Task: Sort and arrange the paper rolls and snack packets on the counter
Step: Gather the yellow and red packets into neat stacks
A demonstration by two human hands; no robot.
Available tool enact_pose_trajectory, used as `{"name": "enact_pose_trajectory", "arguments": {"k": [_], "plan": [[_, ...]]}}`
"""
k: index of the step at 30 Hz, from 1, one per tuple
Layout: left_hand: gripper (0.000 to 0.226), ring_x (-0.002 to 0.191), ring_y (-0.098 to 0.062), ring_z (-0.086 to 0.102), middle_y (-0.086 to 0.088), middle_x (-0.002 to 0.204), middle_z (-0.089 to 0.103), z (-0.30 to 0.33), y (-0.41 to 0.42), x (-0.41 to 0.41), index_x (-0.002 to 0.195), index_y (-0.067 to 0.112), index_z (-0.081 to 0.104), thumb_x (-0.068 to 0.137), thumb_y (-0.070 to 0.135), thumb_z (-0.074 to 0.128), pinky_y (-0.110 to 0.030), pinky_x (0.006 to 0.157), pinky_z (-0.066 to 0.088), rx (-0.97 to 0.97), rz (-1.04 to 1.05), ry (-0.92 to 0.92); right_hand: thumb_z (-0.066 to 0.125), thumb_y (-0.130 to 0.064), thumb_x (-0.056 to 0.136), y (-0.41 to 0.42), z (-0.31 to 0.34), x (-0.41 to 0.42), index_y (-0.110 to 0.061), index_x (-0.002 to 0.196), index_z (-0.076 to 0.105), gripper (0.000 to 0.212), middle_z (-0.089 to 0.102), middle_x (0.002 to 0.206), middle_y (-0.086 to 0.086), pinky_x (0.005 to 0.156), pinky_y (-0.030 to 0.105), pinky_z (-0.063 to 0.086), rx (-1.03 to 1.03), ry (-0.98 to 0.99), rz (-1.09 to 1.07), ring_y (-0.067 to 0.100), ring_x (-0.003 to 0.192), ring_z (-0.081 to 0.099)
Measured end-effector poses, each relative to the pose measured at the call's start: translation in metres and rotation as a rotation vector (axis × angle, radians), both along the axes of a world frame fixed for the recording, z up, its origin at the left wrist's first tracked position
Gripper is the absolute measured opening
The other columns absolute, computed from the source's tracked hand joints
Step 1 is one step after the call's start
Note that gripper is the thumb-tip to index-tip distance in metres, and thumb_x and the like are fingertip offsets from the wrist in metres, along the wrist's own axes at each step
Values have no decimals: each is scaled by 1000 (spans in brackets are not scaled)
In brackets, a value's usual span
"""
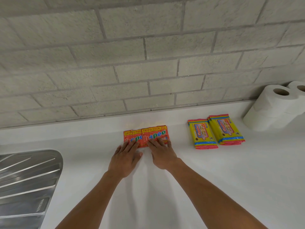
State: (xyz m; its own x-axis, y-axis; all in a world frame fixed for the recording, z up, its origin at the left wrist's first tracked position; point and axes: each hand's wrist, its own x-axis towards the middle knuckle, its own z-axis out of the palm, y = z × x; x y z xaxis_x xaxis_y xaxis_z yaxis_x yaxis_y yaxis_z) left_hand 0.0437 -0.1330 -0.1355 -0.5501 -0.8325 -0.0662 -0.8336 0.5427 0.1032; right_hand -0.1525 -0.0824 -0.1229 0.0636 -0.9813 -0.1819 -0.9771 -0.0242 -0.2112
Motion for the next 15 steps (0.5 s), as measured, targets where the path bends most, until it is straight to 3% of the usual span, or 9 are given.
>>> {"name": "enact_pose_trajectory", "arguments": {"k": [8,15], "plan": [[75,153,-19,9,5,165,12,-1,1,3,158,28,16,94,66,11,-42,123,16,-3,14,25,38,-29,104,4,-8,-7,-24,156,15,57,10,165,1,121,56,6,-131,-45,-76,29,153,4],[77,153,-18,8,6,165,13,-6,2,4,158,29,15,92,68,6,-41,123,12,7,-2,-14,35,-33,105,7,-12,-11,-21,155,22,53,17,163,1,121,55,10,-101,-33,-62,28,153,6]]}}
